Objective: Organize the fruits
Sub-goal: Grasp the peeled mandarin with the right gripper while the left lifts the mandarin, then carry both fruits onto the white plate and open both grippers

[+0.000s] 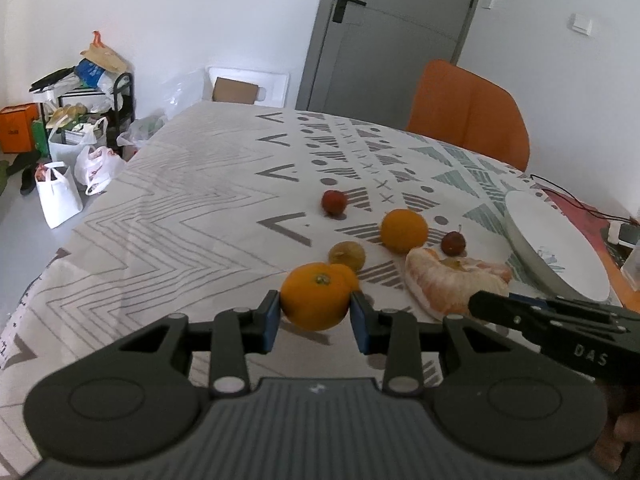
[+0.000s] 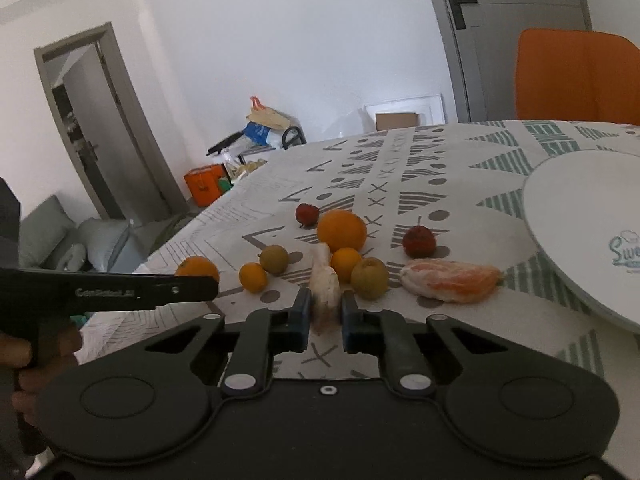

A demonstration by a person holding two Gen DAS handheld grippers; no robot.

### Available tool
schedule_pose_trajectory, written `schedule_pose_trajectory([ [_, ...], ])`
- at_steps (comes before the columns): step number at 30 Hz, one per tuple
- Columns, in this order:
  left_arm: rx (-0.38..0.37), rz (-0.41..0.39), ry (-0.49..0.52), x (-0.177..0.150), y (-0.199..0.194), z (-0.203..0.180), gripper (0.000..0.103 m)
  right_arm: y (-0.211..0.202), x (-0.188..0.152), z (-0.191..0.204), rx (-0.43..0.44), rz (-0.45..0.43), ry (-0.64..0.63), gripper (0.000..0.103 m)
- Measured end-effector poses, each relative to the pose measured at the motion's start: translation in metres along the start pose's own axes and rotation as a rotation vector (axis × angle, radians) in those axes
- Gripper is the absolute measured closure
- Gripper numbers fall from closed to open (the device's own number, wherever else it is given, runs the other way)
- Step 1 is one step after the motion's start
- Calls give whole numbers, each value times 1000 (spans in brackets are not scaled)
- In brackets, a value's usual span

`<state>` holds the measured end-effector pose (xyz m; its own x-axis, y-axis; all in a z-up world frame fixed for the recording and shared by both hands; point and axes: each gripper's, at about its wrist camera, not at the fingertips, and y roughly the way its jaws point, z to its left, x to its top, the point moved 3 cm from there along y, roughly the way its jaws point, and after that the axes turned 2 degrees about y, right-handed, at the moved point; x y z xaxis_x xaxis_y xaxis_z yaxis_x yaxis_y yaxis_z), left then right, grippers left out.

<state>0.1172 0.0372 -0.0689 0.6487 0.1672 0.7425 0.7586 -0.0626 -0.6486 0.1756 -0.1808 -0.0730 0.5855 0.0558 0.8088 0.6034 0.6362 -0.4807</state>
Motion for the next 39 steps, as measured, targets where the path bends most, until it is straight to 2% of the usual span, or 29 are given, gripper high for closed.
schedule_pose_trajectory([
  [5, -17, -12, 33, 5, 2, -13, 67, -19, 4, -9, -8, -69, 11, 91],
  [15, -62, -41, 89, 17, 6, -49, 67, -56, 11, -30, -38, -148, 15, 92],
  [26, -107, -58, 144, 22, 13, -97, 67, -97, 15, -68, -120, -235, 66, 92],
  [39, -149, -56, 205, 32, 27, -136, 67, -122, 26, -102, -176, -312, 107, 92],
])
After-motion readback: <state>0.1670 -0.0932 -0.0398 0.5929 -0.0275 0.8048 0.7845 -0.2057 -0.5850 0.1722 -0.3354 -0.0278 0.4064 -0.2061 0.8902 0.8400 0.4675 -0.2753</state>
